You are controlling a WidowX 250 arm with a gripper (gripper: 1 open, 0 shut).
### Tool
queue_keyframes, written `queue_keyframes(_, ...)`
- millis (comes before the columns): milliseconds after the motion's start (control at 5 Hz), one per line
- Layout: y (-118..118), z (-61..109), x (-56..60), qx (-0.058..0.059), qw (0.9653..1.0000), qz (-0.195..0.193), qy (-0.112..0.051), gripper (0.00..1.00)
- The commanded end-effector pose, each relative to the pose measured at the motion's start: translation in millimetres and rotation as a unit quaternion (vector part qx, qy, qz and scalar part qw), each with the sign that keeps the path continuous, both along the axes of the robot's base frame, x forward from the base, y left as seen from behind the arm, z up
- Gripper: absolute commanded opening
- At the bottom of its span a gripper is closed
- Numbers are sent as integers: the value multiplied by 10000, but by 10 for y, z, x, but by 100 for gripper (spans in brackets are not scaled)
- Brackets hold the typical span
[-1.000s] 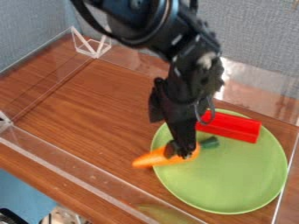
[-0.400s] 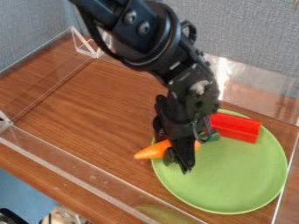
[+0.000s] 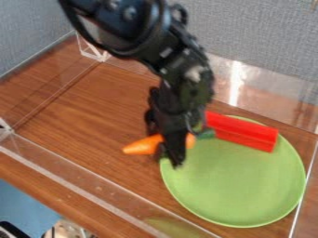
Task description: Put the carrot on the left side
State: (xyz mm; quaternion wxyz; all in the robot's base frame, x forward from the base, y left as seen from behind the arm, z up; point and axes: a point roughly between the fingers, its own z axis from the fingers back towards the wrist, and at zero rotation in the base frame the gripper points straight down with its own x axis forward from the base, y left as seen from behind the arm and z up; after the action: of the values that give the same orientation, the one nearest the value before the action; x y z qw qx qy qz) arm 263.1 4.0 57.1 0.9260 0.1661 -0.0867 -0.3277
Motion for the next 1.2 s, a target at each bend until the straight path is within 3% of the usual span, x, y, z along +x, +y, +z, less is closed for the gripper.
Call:
queue_keyframes(0, 310, 122, -26, 106, 9997, -39, -216, 0)
queue_keyframes(200, 581, 63, -99, 75, 9995, -28, -304, 0)
queue_keyframes(400, 758, -25, -138, -44, 9990, 53, -433, 0)
queue_keyframes(1000, 894, -246, -53, -851, 9951, 226, -439, 0)
